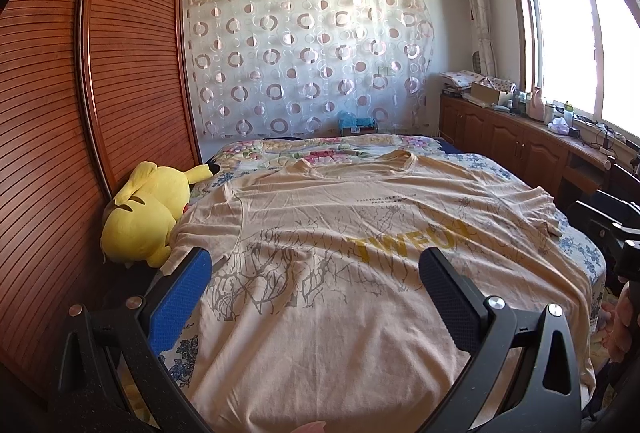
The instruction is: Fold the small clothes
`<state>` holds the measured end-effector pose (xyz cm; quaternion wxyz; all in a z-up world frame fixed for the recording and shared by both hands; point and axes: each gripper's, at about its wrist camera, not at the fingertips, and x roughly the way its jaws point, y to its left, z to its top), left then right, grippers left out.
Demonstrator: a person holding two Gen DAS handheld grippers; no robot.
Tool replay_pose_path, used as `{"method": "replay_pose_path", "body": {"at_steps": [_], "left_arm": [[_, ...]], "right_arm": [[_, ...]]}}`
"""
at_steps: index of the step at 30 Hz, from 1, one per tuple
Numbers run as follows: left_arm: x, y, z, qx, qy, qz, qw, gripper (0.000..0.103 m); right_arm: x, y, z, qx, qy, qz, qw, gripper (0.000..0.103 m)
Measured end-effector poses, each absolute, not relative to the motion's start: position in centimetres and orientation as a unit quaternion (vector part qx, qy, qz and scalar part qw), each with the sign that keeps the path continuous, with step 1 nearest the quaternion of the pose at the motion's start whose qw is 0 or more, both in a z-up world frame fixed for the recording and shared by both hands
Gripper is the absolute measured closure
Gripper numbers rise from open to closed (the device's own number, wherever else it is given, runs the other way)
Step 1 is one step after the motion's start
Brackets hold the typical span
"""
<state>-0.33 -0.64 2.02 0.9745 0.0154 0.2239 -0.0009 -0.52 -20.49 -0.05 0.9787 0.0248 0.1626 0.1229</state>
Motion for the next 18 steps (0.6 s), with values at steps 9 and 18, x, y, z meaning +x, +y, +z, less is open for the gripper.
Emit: {"method": "replay_pose_path", "body": {"at_steps": [9, 18], "left_arm": [[1.8, 2.9, -0.9, 0.005, 0.253, 0.008, 0.968, 0.0], [3.4, 6.8, -3.0, 0.004, 0.278, 0.033, 0.96, 0.0]], "right_arm": [[2.1, -19.4, -1.2, 0.01, 0.18, 0.15, 0.972, 0.0], [5.2, -18.3, -1.6, -0.012, 0.191, 0.177, 0.965, 0.0]]}}
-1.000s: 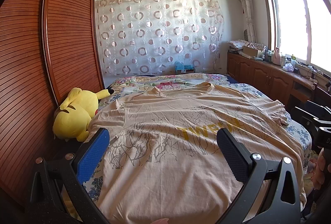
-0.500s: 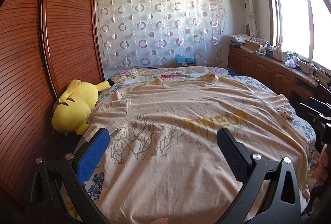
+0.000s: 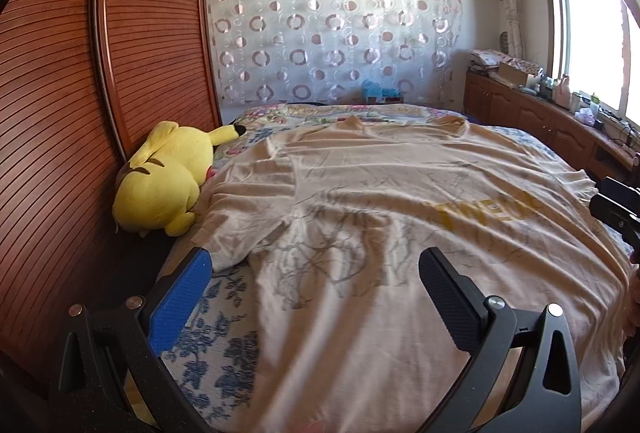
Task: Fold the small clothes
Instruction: 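Move the left gripper to the shirt's side edge and grasp it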
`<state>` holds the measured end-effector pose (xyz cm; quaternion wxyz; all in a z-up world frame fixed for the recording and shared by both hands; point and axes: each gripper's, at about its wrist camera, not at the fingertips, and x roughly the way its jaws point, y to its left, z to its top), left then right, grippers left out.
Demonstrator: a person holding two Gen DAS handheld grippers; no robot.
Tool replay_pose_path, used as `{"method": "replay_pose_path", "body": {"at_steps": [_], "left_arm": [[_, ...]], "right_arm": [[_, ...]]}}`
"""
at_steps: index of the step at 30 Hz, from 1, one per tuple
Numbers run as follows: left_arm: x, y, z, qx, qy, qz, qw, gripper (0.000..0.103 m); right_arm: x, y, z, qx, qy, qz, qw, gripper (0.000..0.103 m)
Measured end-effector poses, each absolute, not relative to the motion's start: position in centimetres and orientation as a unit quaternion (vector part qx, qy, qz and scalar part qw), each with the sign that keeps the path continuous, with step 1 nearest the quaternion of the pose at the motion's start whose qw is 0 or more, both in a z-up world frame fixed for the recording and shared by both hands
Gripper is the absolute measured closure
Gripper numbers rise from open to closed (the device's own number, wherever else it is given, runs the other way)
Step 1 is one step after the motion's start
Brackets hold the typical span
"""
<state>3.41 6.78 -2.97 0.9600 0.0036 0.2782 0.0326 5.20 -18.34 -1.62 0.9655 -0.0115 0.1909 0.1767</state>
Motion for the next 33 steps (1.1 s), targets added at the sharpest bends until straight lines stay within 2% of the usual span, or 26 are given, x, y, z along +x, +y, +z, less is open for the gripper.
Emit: {"method": "replay_pose_path", "body": {"at_steps": [8, 19, 27, 29, 33], "left_arm": [[5.5, 10.8, -3.7, 0.0, 0.313, 0.045, 0.949, 0.0], [8.2, 14.9, -3.9, -0.019, 0.347, 0.009, 0.937, 0.0], [12.0, 17.7, -5.0, -0.073, 0.397, -0.019, 0.915, 0.033], [13.2, 18.4, -5.6, -0.078, 0.413, -0.015, 0.907, 0.039], [15.1, 19.3, -7.6, -0.092, 0.457, -0.015, 0.885, 0.04]], "right_arm": [[8.8, -17.7, -1.8, -0.016, 0.238, 0.236, 0.942, 0.0], [10.4, -18.1, -1.2, -0.031, 0.264, 0.25, 0.931, 0.0], [11.2, -15.8, -1.6, -0.078, 0.285, 0.243, 0.924, 0.0], [11.2, -15.5, -1.5, -0.084, 0.292, 0.245, 0.921, 0.0], [11.1, -15.4, -1.3, -0.093, 0.292, 0.242, 0.921, 0.0]]}}
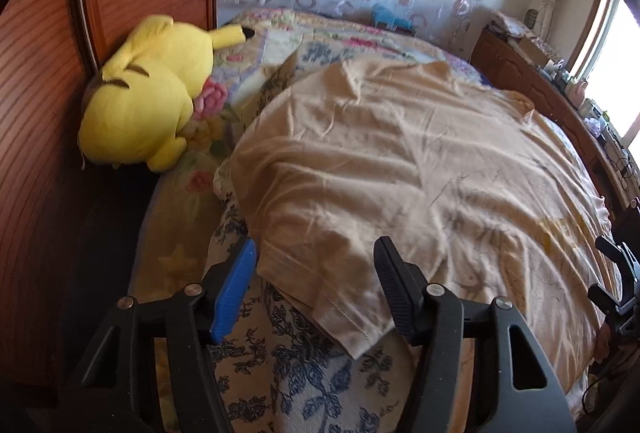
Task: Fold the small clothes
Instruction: 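Move the left gripper to the shirt's side edge and grasp it, then fold the grasped side over the shirt back with the left gripper, release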
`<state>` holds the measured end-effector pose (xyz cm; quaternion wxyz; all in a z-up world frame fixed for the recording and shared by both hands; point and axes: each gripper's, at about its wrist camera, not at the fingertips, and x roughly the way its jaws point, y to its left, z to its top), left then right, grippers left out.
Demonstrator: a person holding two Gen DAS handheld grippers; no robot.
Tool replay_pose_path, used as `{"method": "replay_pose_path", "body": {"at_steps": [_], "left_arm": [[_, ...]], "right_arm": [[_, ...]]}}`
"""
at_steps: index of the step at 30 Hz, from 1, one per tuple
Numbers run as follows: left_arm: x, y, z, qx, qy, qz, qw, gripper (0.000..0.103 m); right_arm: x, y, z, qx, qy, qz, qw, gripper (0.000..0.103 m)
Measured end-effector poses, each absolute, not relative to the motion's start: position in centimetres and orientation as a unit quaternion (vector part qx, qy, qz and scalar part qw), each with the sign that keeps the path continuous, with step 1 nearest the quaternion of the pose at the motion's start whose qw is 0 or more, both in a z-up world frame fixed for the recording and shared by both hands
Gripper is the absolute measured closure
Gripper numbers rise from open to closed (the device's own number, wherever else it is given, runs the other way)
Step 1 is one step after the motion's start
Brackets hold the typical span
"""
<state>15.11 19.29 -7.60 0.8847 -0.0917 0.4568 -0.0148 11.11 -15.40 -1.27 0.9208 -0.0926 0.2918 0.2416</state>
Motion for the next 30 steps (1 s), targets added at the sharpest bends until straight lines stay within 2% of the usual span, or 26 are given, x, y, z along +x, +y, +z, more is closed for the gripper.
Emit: {"method": "replay_pose_path", "body": {"at_steps": [2, 5, 11, 20, 30], "left_arm": [[15.3, 19.4, -8.2, -0.098, 0.467, -0.019, 0.879, 0.042], [15.1, 19.4, -8.4, -0.107, 0.464, -0.025, 0.879, 0.06], [14.6, 19.0, -7.3, -0.044, 0.45, 0.006, 0.892, 0.094], [14.9, 17.0, -2.7, -0.006, 0.408, -0.014, 0.913, 0.097], [15.5, 6.6, 2.0, 0.037, 0.384, -0.141, 0.912, 0.098]], "right_arm": [[11.0, -15.3, -1.2, -0.093, 0.291, 0.242, 0.921, 0.0], [10.9, -15.5, -1.1, -0.086, 0.289, 0.243, 0.922, 0.0], [11.3, -15.7, -1.2, -0.075, 0.291, 0.242, 0.923, 0.0], [11.3, -15.4, -1.3, -0.08, 0.287, 0.24, 0.924, 0.0], [11.2, -15.9, -1.4, -0.074, 0.281, 0.237, 0.927, 0.0]]}}
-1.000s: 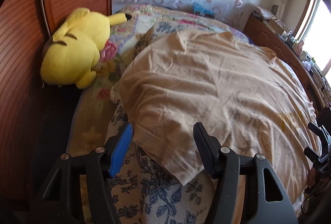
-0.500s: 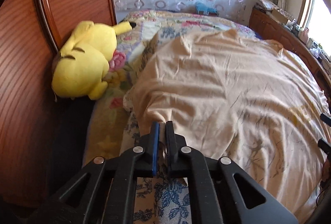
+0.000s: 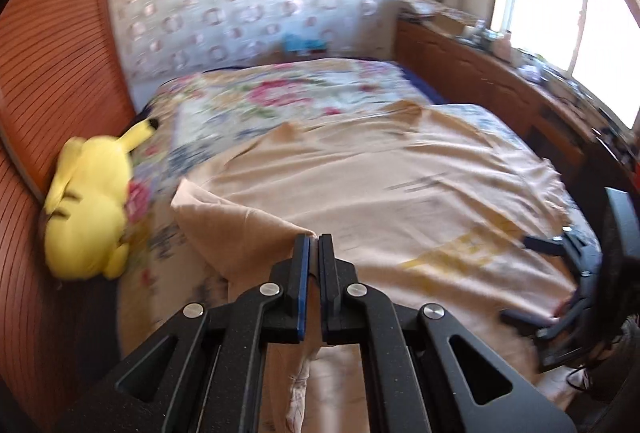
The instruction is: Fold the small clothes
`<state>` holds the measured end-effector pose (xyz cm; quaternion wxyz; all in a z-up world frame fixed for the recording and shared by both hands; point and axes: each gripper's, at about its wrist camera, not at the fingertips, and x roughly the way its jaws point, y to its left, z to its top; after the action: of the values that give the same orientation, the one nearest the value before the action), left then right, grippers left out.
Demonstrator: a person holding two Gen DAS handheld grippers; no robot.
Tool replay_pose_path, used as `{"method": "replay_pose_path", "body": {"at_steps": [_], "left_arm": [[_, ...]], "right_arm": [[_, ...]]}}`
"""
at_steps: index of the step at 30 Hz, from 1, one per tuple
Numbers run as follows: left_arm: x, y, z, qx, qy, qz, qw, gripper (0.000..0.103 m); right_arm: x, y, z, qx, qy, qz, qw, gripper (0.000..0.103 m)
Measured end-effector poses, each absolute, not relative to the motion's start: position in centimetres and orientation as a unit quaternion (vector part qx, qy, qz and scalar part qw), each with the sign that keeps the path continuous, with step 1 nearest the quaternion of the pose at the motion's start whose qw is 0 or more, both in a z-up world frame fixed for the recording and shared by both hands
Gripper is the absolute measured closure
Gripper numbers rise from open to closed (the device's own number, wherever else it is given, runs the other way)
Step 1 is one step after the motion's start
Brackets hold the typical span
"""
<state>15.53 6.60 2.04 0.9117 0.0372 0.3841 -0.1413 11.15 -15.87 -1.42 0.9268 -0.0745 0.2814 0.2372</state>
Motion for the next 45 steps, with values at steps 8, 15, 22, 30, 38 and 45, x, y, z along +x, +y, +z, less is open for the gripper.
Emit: {"method": "replay_pose_path", "body": {"at_steps": [8, 15, 22, 30, 38, 45], "left_arm": [[14.7, 6.5, 2.0, 0.062, 0.381, -0.137, 0.912, 0.058], [14.7, 10.4, -1.4, 0.034, 0.409, -0.103, 0.906, 0.026], [14.9, 13.2, -6.4, 0.039, 0.454, -0.062, 0.888, 0.025], [14.6, 14.0, -7.7, 0.022, 0.441, -0.057, 0.896, 0.014], [14.5, 14.2, -8.0, 0.02, 0.431, -0.058, 0.9, 0.01], [14.5, 14.2, -8.0, 0.02, 0.43, -0.058, 0.901, 0.01]], "right_arm": [[11.0, -16.2, -1.6, -0.072, 0.28, 0.239, 0.927, 0.0], [11.1, -16.5, -1.5, -0.07, 0.278, 0.24, 0.928, 0.0], [11.3, -16.4, -1.4, -0.071, 0.283, 0.243, 0.925, 0.0], [11.3, -16.3, -1.4, -0.083, 0.284, 0.243, 0.924, 0.0], [11.8, -15.1, 0.0, -0.087, 0.287, 0.272, 0.914, 0.001], [15.1, -10.7, 1.9, -0.099, 0.285, 0.361, 0.883, 0.021]]}}
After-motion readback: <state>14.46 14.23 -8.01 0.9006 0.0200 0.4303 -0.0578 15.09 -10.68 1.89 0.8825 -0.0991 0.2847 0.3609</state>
